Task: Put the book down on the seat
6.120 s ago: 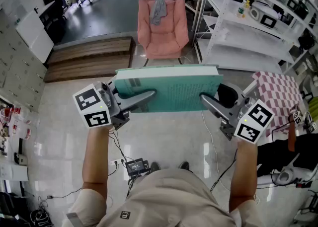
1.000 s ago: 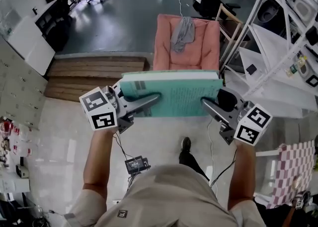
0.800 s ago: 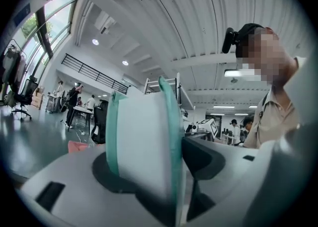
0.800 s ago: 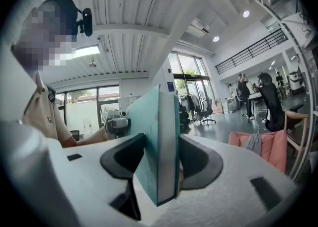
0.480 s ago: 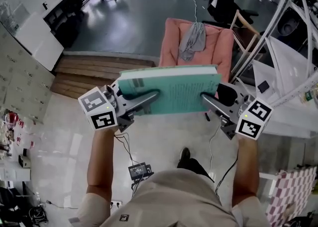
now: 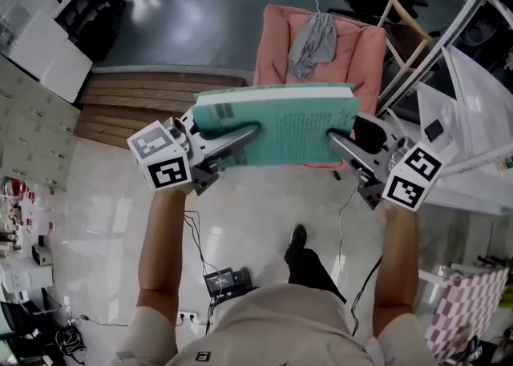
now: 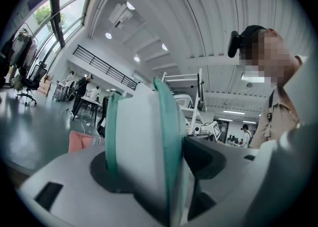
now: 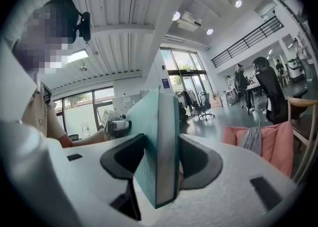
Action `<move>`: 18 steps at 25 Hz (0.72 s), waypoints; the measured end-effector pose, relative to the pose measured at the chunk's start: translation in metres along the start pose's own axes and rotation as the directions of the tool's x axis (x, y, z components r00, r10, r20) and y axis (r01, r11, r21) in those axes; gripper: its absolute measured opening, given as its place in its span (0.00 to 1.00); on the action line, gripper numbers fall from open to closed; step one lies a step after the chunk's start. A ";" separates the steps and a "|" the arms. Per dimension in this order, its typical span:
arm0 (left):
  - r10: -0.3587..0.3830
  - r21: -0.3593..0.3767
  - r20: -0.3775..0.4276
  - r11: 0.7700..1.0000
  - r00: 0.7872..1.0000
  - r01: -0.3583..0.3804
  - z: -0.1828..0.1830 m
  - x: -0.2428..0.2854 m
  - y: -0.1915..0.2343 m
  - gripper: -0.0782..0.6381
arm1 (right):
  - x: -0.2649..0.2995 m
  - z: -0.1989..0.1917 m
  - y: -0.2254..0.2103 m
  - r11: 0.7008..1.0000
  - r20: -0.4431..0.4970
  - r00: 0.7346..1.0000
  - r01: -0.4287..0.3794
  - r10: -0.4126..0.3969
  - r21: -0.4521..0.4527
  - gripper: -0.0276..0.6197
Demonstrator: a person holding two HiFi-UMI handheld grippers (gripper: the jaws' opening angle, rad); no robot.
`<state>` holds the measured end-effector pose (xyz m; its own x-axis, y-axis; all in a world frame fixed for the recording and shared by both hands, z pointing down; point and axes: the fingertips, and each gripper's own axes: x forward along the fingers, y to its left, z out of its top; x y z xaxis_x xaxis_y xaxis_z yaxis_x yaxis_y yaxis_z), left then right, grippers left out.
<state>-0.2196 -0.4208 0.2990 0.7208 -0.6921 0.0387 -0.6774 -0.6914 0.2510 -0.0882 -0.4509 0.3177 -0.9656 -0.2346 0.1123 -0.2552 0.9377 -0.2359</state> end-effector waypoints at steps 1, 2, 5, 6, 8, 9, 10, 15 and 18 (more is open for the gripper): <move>0.009 -0.003 0.002 1.000 1.000 -0.009 -0.006 0.002 0.009 0.51 | 0.004 -0.006 -0.006 1.000 -0.001 1.000 0.006 -0.006 0.006 0.35; 0.019 -0.007 0.005 1.000 1.000 -0.019 -0.013 0.005 0.018 0.51 | 0.009 -0.013 -0.014 1.000 -0.002 1.000 0.012 -0.012 0.014 0.35; 0.048 -0.032 0.006 0.998 0.999 -0.048 -0.031 0.026 0.052 0.53 | 0.023 -0.031 -0.049 0.999 -0.007 1.000 0.023 -0.023 0.049 0.35; 0.058 -0.041 0.003 0.997 0.998 -0.058 -0.037 0.035 0.063 0.54 | 0.027 -0.035 -0.063 0.998 -0.009 1.000 0.025 -0.024 0.063 0.35; 0.076 -0.054 -0.002 0.996 0.997 -0.076 -0.047 0.052 0.082 0.55 | 0.033 -0.045 -0.088 0.996 -0.012 1.000 0.029 -0.028 0.090 0.35; 0.082 -0.059 0.001 0.995 0.997 -0.082 -0.053 0.059 0.091 0.55 | 0.035 -0.051 -0.099 0.994 -0.012 0.999 0.032 -0.031 0.101 0.35; 0.084 -0.066 0.008 0.994 0.996 -0.083 -0.060 0.065 0.100 0.56 | 0.037 -0.057 -0.109 0.993 -0.012 0.999 0.034 -0.033 0.112 0.35; 0.119 -0.115 -0.024 0.986 0.993 -0.121 -0.102 0.098 0.140 0.57 | 0.049 -0.094 -0.160 0.986 -0.012 0.999 0.044 -0.043 0.159 0.35; 0.119 -0.150 -0.015 0.981 0.993 -0.120 -0.131 0.118 0.165 0.58 | 0.054 -0.119 -0.190 0.980 -0.023 0.998 0.058 -0.055 0.189 0.35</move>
<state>-0.2270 -0.5891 0.4716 0.6369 -0.7666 0.0824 -0.7292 -0.5643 0.3871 -0.0862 -0.6111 0.4832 -0.9488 -0.2796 0.1471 -0.3157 0.8570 -0.4074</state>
